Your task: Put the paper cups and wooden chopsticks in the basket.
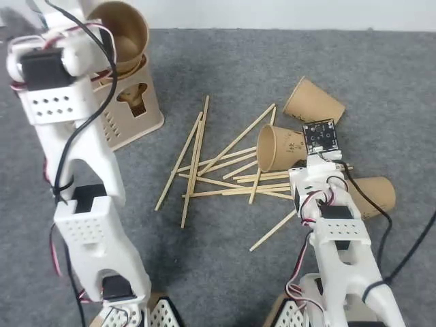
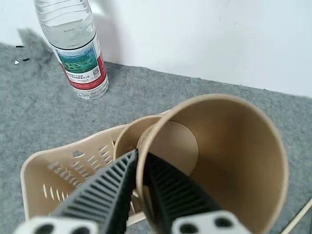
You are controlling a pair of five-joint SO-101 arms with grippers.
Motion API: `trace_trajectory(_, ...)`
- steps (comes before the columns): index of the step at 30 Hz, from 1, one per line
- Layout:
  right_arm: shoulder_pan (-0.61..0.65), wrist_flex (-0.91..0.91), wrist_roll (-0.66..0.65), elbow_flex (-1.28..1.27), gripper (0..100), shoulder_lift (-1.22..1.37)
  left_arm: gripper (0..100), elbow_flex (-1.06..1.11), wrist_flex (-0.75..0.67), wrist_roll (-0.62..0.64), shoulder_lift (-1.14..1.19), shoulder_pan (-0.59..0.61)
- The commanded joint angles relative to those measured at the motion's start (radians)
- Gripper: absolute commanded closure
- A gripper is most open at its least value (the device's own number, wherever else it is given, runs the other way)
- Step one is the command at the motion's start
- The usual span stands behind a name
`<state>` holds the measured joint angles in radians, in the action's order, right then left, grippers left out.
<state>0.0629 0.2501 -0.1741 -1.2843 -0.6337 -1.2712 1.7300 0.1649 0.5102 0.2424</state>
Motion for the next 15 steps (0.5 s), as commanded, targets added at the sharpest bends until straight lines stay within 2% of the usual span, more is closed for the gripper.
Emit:
trace_trajectory(1,0.007,-0.021,-0.011,0.008,99.0,-0.021,95,-0.004,0.025,0.017,-0.058,0.005)
trace_trajectory(3,0.007,-0.021,-0.011,0.008,99.0,-0.021,89,-0.004,0.025,0.023,-0.058,0.005)
trace_trajectory(7,0.007,-0.021,-0.011,0.008,99.0,-0.021,79,-0.004,0.025,0.166,-0.063,0.034)
trace_trajectory(15,0.007,-0.021,-0.011,0.008,99.0,-0.021,78,-0.007,0.005,0.173,-0.018,0.086)
